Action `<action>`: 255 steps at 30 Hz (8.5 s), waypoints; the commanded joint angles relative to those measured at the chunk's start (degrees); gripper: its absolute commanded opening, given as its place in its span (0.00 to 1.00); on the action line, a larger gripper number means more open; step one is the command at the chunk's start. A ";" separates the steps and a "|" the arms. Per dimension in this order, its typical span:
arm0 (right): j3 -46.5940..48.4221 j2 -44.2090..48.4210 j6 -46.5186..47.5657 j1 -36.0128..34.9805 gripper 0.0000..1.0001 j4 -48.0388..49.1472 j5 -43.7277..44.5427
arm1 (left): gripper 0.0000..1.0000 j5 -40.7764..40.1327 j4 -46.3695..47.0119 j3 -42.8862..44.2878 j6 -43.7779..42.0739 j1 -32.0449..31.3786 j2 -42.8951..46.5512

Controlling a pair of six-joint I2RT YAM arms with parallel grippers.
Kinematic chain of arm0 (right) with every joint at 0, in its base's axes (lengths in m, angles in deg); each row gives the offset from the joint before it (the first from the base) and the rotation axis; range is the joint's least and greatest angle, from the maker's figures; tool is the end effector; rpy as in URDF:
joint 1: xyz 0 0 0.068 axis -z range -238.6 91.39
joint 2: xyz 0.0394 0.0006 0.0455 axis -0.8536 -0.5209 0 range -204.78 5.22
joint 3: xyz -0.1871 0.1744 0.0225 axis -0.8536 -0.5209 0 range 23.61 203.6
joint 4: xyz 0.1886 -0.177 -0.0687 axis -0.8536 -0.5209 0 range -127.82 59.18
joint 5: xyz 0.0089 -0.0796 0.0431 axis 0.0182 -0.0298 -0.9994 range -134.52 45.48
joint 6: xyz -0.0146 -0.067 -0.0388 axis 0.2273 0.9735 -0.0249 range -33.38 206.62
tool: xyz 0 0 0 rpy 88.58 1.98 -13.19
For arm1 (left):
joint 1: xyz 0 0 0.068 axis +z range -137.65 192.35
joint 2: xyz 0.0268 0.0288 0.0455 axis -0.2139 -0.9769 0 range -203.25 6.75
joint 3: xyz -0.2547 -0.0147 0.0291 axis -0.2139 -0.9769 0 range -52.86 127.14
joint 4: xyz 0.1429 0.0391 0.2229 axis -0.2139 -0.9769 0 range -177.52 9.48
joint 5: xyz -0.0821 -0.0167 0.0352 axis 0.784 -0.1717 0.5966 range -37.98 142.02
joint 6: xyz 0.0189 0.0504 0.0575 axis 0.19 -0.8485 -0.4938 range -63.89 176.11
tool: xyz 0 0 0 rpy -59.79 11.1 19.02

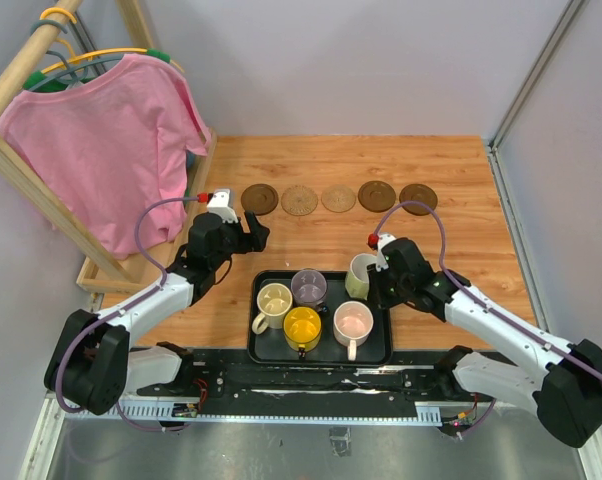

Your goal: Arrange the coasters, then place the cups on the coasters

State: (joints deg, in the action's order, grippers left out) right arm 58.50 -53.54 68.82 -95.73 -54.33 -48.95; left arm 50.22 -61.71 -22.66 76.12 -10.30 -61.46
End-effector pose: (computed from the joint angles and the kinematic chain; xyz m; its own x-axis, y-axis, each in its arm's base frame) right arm 0.1897 0.1502 0.1741 -0.7552 -0.1895 -0.6275 -0.4333 0.8626 0.2610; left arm 0.2749 -0.1125 0.1890 -0.4075 -0.2005 -0.8909 0.2320 0.9209 -0.3134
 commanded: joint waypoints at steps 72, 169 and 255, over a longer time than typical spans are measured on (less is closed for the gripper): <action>41.04 -43.42 15.23 39.03 0.01 23.70 -1.35 | 0.81 -6.19 2.81 10.72 -0.76 -0.46 -12.44; 27.30 -29.79 11.59 34.43 0.62 19.02 3.89 | 0.81 -5.40 2.20 7.99 0.08 -0.46 -9.15; 4.12 -6.57 -9.84 -22.25 0.66 -11.15 22.41 | 0.83 -1.01 3.01 1.78 2.28 -1.60 -8.17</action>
State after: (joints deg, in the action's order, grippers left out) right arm 61.43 -60.08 57.91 -119.75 -67.68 -28.60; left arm 48.54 -60.84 -20.89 78.46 -11.42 -69.11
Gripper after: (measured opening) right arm 0.705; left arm 0.825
